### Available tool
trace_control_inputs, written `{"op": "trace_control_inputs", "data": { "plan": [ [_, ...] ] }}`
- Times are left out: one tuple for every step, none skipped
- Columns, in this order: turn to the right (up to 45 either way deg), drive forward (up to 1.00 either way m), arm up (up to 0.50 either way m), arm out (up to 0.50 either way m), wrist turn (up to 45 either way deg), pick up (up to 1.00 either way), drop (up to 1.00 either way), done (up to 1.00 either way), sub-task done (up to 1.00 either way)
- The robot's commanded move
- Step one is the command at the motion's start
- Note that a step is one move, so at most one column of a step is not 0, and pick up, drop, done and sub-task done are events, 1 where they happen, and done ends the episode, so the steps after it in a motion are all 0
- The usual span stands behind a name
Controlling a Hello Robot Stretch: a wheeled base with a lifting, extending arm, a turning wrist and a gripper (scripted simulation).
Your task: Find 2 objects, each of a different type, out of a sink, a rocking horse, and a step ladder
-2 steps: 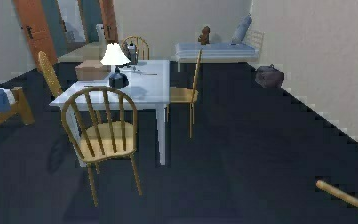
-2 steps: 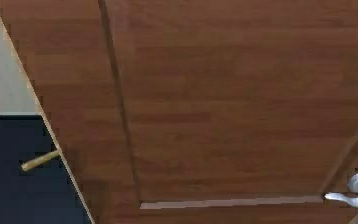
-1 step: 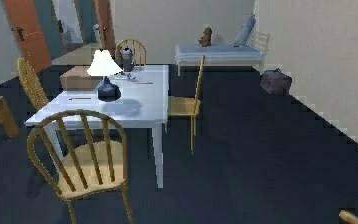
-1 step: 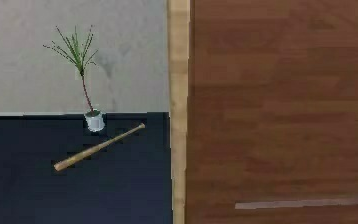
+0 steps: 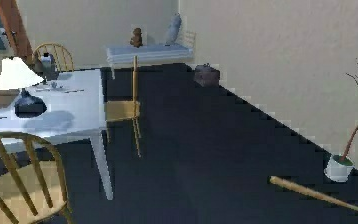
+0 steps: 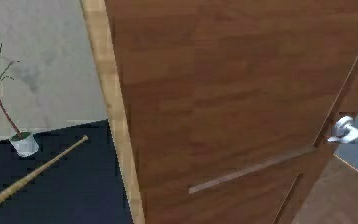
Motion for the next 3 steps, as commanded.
{"op": "trace_control_inputs", "data": {
  "plan": [
    [0.0,1.0,0.0,0.0,0.0,0.0,0.0,0.0,0.0],
    [3.0,0.0,0.0,0.0,0.0,0.0,0.0,0.0,0.0],
    [0.0,0.9,0.0,0.0,0.0,0.0,0.0,0.0,0.0]
  ]
}}
